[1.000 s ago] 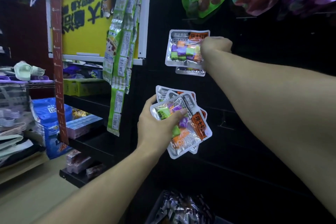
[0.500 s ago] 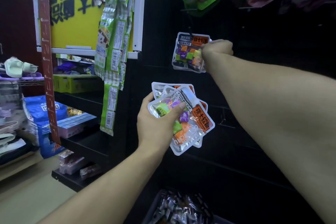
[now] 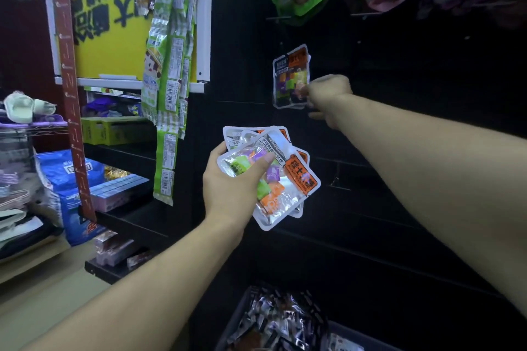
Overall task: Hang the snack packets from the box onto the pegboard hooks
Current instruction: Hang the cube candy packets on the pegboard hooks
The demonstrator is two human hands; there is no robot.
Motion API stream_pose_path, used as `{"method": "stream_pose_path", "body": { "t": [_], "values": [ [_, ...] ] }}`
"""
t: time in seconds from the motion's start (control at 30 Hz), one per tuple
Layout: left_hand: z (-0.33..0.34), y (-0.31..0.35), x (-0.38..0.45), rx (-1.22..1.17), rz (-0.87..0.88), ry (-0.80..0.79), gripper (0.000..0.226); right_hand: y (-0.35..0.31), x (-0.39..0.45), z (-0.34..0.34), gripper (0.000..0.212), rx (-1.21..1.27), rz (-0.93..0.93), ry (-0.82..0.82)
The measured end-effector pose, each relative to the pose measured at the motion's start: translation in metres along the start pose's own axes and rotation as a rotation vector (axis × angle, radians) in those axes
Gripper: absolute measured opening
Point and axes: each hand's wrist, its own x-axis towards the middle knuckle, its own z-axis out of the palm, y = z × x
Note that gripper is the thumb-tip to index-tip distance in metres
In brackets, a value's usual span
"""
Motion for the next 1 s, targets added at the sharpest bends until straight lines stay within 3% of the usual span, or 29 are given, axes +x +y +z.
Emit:
{"method": "stream_pose_path", "body": {
  "t": [0.17, 0.37, 0.47, 0.57, 0.83, 1.0],
  "values": [
    [0.01, 0.002, -0.015, -0.022, -0.031, 0.048, 0.043, 0.021, -0.071, -0.029, 0.029, -0.138, -0.196, -0.174],
    [0.025, 0.011, -0.029, -0.036, -0.051, 0.134, 0.045, 0.041, -0.135, -0.07, 0.056, -0.218, -0.103, -0.271],
    [0.03, 0.017, -0.032, -0.063, -0.068, 0.157, 0.05, 0.042, -0.143, -0.087, 0.057, -0.199, -0.007, -0.386],
    [0.033, 0.021, -0.037, -0.028, -0.061, 0.1, 0.047, 0.044, -0.148, -0.094, 0.035, -0.128, 0.059, -0.505],
    [0.021, 0.024, -0.052, 0.169, -0.017, -0.101, 0.075, 0.026, -0.125, -0.098, 0.021, 0.041, 0.067, -0.214],
    [0.008, 0.026, -0.044, 0.201, 0.004, -0.076, 0.074, 0.006, -0.111, -0.076, 0.014, 0.07, -0.081, -0.12]
  ]
}}
